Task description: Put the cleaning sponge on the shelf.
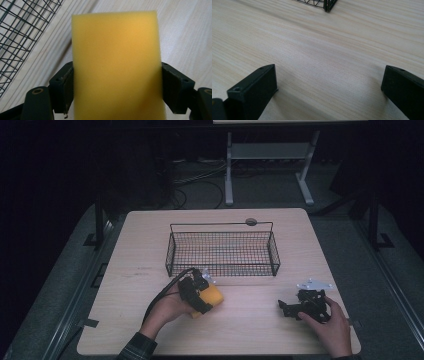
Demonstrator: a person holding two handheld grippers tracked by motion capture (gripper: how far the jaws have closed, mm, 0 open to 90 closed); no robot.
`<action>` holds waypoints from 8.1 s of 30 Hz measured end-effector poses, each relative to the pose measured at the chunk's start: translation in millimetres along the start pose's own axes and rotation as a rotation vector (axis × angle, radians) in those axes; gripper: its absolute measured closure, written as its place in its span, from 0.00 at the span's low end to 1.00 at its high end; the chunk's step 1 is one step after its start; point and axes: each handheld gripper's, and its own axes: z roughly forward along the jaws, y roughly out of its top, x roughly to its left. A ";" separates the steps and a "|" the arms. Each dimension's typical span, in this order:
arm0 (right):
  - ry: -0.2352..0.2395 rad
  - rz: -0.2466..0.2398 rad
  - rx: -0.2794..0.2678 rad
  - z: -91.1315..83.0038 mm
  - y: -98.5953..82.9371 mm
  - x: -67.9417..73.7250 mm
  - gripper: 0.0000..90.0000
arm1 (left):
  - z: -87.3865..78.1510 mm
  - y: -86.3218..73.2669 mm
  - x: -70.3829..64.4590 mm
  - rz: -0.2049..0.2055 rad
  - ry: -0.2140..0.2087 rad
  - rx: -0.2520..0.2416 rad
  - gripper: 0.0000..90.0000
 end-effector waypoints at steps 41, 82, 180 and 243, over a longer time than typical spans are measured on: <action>0.000 0.000 0.000 -0.3 0.0 0.0 0.00 | -45.6 37.4 9.9 0.005 -0.021 -0.093 0.26; 0.001 0.000 0.000 -0.2 0.0 0.0 0.00 | -73.2 72.1 62.4 -0.023 0.060 -0.144 0.26; 0.000 -0.001 -0.001 0.0 0.0 -0.1 0.00 | -14.2 40.0 148.0 -0.239 0.124 -0.055 0.19; 0.000 0.000 0.000 0.0 0.0 0.0 0.00 | -46.4 -157.6 41.4 -0.340 0.282 -0.294 0.18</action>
